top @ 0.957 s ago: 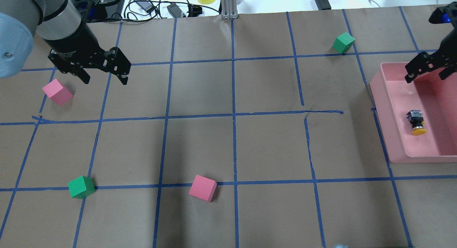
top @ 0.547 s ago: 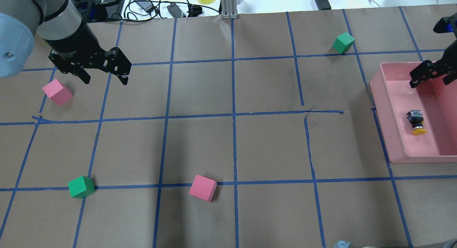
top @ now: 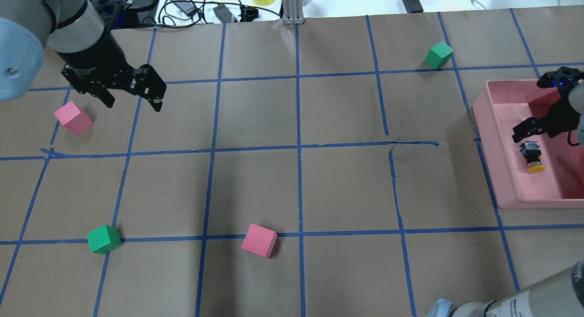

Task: Align button upright
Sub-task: 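Close the right gripper on the blue push-button switch inside the bin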

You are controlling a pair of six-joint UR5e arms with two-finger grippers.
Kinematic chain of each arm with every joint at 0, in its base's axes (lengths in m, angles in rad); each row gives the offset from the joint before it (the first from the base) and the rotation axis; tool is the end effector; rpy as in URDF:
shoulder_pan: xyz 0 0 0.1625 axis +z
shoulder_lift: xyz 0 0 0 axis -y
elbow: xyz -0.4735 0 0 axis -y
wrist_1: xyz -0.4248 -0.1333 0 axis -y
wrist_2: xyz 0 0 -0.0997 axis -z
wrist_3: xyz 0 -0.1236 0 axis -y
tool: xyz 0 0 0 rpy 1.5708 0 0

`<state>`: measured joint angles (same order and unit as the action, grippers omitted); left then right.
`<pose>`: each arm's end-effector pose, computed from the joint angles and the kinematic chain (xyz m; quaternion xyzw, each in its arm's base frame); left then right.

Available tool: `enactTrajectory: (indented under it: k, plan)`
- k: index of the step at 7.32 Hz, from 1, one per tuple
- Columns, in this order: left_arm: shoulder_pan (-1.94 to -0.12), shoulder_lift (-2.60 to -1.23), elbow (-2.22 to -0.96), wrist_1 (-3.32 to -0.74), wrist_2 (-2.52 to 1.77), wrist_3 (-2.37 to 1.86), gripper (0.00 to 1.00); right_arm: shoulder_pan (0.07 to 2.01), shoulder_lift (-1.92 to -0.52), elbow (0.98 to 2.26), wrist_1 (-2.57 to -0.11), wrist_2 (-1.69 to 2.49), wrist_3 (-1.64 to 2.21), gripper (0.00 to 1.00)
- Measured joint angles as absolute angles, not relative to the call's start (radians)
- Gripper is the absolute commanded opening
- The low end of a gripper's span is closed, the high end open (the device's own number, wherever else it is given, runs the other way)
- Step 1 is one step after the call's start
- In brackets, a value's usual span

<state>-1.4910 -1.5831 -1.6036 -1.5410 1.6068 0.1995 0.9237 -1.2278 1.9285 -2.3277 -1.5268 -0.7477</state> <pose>-0.0864 -0.5366 0.4918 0.0599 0.9980 0.0101 0.0168 -0.2453 -0.5547 0.2168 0.0509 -0.9981 0.0357 0.0012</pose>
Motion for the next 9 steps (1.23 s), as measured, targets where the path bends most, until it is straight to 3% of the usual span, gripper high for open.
enactTrajectory:
  k: [9]
  plan:
    - [-1.491,-1.585,-1.625,-1.536,1.601,0.204,1.0,0.922,-1.213,1.944,-2.328,-1.553,-0.717,1.0]
